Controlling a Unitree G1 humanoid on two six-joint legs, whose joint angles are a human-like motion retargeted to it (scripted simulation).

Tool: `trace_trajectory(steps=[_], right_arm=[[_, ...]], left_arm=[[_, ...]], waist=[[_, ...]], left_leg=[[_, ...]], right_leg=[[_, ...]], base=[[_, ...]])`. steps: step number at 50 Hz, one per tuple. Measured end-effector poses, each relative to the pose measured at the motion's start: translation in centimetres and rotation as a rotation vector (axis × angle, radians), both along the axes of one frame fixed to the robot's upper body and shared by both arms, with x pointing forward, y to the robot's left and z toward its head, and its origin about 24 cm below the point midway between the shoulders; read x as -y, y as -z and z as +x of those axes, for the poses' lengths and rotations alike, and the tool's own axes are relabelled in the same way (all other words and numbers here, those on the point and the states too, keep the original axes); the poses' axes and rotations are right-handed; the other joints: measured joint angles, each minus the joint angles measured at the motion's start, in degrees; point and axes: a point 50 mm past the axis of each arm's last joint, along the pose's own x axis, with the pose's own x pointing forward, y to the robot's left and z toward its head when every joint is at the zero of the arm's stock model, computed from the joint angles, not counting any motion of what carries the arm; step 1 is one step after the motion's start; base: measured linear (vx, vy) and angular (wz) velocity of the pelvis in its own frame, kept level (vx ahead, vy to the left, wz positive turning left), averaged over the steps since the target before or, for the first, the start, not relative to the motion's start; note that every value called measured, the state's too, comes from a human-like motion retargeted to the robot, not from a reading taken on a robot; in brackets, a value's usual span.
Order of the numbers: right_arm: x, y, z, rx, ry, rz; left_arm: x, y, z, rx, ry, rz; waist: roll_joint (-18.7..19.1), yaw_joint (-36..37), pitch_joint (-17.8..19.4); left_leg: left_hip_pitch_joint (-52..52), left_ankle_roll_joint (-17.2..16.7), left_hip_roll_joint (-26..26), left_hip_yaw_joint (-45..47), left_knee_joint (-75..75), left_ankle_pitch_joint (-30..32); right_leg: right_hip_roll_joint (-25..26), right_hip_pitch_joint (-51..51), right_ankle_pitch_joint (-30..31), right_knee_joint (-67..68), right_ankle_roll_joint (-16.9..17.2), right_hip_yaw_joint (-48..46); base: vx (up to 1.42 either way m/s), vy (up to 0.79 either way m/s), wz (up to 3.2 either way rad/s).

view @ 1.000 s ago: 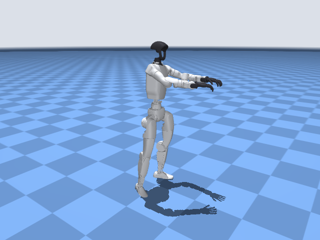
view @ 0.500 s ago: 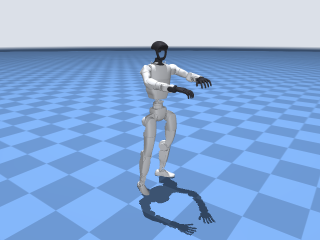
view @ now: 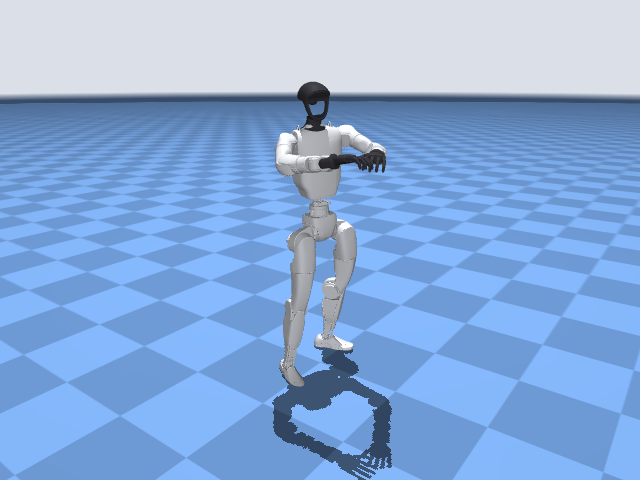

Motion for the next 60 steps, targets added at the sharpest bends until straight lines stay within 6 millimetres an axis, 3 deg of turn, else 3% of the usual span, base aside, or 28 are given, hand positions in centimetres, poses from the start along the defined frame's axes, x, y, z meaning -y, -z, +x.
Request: trace_trajectory(steps=[4,7,10,15,20,25,29,33,38,41,45,52,55,60], right_arm=[[0.5,2.4,0.5,-0.107,0.041,-0.024],[0.8,2.7,0.6,-0.122,0.053,0.004],[0.9,1.4,0.4,-0.071,0.041,0.062],[0.9,-1.4,-0.2,0.038,0.003,0.146],[1.1,0.0,-0.1,-0.027,0.01,0.123],[1.9,4.6,0.2,-0.212,0.068,0.029],[2.5,6.3,0.3,-0.26,0.1,0.025],[2.6,4.9,0.3,-0.192,0.092,0.068],[2.4,0.5,0.0,-0.027,0.048,0.191],[2.1,-1.0,-0.5,0.036,0.008,0.257],[1.6,-0.2,-1.0,0.013,-0.029,0.256],[1.8,4.1,-0.7,-0.152,0.018,0.156],[1.9,3.7,-0.6,-0.124,0.024,0.171],[1.7,0.1,-0.9,0.01,-0.017,0.241]], left_arm=[[0.4,-2.9,-0.5,0.149,0.014,-0.003],[0.3,-3.3,-0.6,0.19,0.007,-0.003],[-0.1,-1.9,-0.5,0.163,-0.008,0.005],[-1.1,2.6,-0.5,0.016,-0.023,0.058],[-2.4,4.8,-0.4,-0.072,-0.048,0.12],[-4.5,1.9,-0.1,0.047,-0.102,0.094],[-6.6,-0.8,-0.2,0.162,-0.148,0.04],[-8.2,-0.7,-0.4,0.167,-0.18,0.044],[-9.3,2.7,-0.4,0.027,-0.191,0.128],[-9.7,4.5,-0.4,-0.047,-0.199,0.158],[-10.1,4.3,-0.2,-0.032,-0.22,0.154],[-10.8,0.3,-0.2,0.145,-0.251,0.086],[-11.2,0.1,-0.4,0.158,-0.259,0.077],[-12.1,3.0,-0.4,0.032,-0.279,0.115]], waist=[[0.2,0.5,-0.5],[0.2,1.0,-0.8],[0.1,1.5,-0.9],[-0.2,2.6,-1.2],[-0.9,4.4,-1.5],[-1.7,6.4,-1.9],[-2.2,7.9,-2.2],[-2.7,9.1,-2.6],[-3.5,10.3,-2.4],[-4.0,11.0,-2.4],[-4.7,11.9,-2.6],[-5.3,13.0,-2.6],[-5.4,13.2,-2.6],[-5.6,13.3,-2.5]], left_leg=[[-0.2,-0.1,0.2,-0.8,0.2,0.1],[-0.3,-0.1,0.3,-1.5,0.3,0.1],[-0.5,-0.1,0.4,-2.2,0.4,0.2],[-0.8,-0.2,0.4,-3.4,0.5,0.4],[-1.3,-0.2,0.3,-4.5,0.5,0.4],[-1.7,-0.3,0.3,-5.5,0.5,0.5],[-2.1,-0.3,0.2,-6.2,0.3,0.6],[-2.4,-0.3,0.0,-6.9,0.0,0.7],[-2.7,-0.3,-0.3,-7.9,-0.3,0.7],[-2.8,-0.3,-0.5,-8.5,-0.5,0.7],[-3.0,-0.5,-0.7,-9.0,-0.6,0.7],[-3.1,-0.8,-0.9,-9.6,-0.6,0.6],[-3.2,-0.9,-0.9,-9.7,-0.6,0.5],[-3.3,-0.8,-1.1,-9.7,-0.5,0.4]], right_leg=[[0.0,0.3,-0.4,0.2,-0.1,-0.8],[-0.1,0.6,-0.6,0.3,-0.2,-1.4],[-0.2,1.0,-0.8,0.2,-0.2,-2.1],[-0.4,1.6,-0.9,-0.1,-0.2,-3.2],[-0.5,2.0,-0.9,-0.4,-0.3,-4.3],[-0.6,2.2,-0.8,-0.5,-0.4,-5.3],[-0.8,2.2,-0.7,-0.6,-0.3,-6.0],[-1.0,2.3,-0.5,-0.8,-0.2,-6.8],[-1.3,2.7,-0.4,-1.1,-0.1,-7.8],[-1.5,2.8,-0.3,-1.1,-0.1,-8.3],[-1.7,3.0,-0.3,-1.1,-0.1,-8.9],[-1.9,3.1,-0.3,-1.0,-0.3,-9.5],[-2.0,3.1,-0.2,-1.0,-0.3,-9.6],[-2.2,3.1,-0.1,-1.1,-0.2,-9.6]], base=[[0.01,-0.02,0.09],[0.02,-0.03,0.2],[0.01,-0.02,0.2],[0.0,-0.01,0.21],[-0.01,0.0,0.2],[-0.01,0.01,0.11],[0.0,0.0,0.0],[0.0,0.01,0.04],[-0.01,0.04,0.18],[0.0,0.0,0.0],[0.0,0.0,0.0],[0.0,0.0,0.0],[0.0,0.0,0.0],[0.0,0.0,0.0]])
